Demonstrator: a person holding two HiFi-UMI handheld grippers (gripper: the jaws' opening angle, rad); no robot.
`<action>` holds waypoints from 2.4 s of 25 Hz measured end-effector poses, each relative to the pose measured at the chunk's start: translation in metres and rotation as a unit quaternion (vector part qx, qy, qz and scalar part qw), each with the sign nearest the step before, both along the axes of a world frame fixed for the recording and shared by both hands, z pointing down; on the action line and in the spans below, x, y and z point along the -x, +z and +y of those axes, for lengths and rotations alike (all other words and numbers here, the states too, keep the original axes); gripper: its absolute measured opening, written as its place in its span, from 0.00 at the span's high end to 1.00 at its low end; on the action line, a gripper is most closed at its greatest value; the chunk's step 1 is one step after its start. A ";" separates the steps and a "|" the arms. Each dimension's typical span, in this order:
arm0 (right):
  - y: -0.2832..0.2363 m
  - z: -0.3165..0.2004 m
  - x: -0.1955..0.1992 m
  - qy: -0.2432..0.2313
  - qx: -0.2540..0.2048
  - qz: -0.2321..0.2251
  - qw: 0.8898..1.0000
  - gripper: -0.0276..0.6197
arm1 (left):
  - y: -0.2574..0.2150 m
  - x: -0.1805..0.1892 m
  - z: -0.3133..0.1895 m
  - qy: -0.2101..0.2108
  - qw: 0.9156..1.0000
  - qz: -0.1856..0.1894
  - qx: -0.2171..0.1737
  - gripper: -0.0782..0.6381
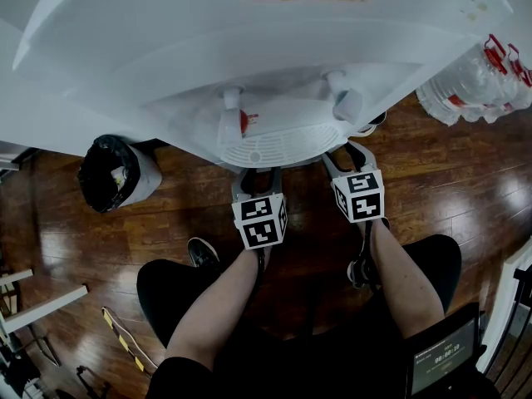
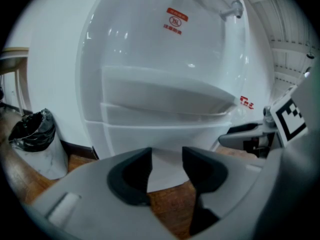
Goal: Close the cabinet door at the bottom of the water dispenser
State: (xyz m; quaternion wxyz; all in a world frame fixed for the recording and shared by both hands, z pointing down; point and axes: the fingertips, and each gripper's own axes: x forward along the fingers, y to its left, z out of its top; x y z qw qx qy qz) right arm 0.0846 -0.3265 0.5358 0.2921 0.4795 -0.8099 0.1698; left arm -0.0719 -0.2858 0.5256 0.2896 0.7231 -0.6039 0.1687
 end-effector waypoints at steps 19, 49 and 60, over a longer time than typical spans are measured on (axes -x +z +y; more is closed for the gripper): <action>-0.010 0.005 0.004 0.014 0.024 -0.002 1.000 0.66 | -0.012 -0.003 0.002 0.035 0.999 -0.002 0.005 0.60; -0.194 0.263 0.026 0.020 -0.174 -0.123 0.977 0.70 | -0.199 -0.054 0.260 0.110 0.973 0.050 -0.198 0.61; -0.181 0.364 0.005 0.032 -0.169 -0.131 0.976 0.70 | -0.177 -0.054 0.359 0.127 0.972 0.009 -0.198 0.61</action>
